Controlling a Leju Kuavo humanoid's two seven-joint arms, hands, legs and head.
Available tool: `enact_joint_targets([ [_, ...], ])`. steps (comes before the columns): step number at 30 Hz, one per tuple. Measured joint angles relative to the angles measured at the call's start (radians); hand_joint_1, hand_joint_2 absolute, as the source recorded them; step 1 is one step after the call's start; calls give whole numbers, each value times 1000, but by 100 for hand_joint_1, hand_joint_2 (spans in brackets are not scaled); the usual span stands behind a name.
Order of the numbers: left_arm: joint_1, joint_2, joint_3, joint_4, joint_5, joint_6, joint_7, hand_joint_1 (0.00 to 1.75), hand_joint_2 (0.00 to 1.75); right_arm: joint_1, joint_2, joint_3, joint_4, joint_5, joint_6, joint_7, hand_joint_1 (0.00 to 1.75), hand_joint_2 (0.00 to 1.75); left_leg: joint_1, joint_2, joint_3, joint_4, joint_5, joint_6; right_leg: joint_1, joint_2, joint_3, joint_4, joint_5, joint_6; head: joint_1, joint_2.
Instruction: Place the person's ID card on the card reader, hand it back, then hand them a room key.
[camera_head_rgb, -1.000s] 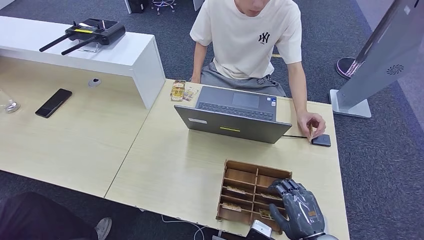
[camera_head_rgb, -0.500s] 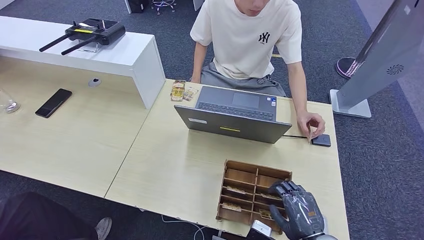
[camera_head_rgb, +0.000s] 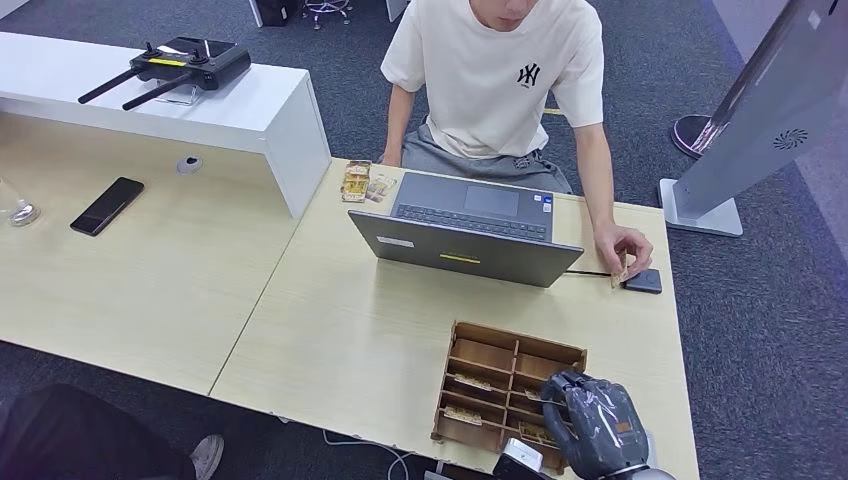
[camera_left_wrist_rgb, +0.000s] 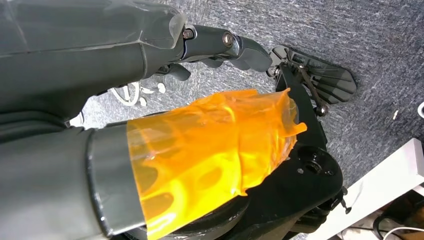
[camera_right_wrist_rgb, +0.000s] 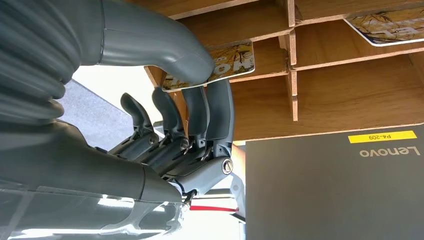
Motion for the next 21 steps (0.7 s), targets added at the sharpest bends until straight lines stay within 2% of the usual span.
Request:
enact_joint_targets([
  [10, 0, 0, -2, 0, 3, 0, 0, 0, 0, 0, 0, 0, 0, 0, 0, 0, 147, 175, 0, 0, 0, 0, 0, 0, 0, 0, 0, 0, 0, 0, 0, 0],
  [21, 0, 0, -3, 0, 9, 0, 0, 0, 0, -4, 10, -10, -6, -10, -14, 7, 153, 175, 0, 0, 0, 0, 0, 0, 0, 0, 0, 0, 0, 0, 0, 0],
])
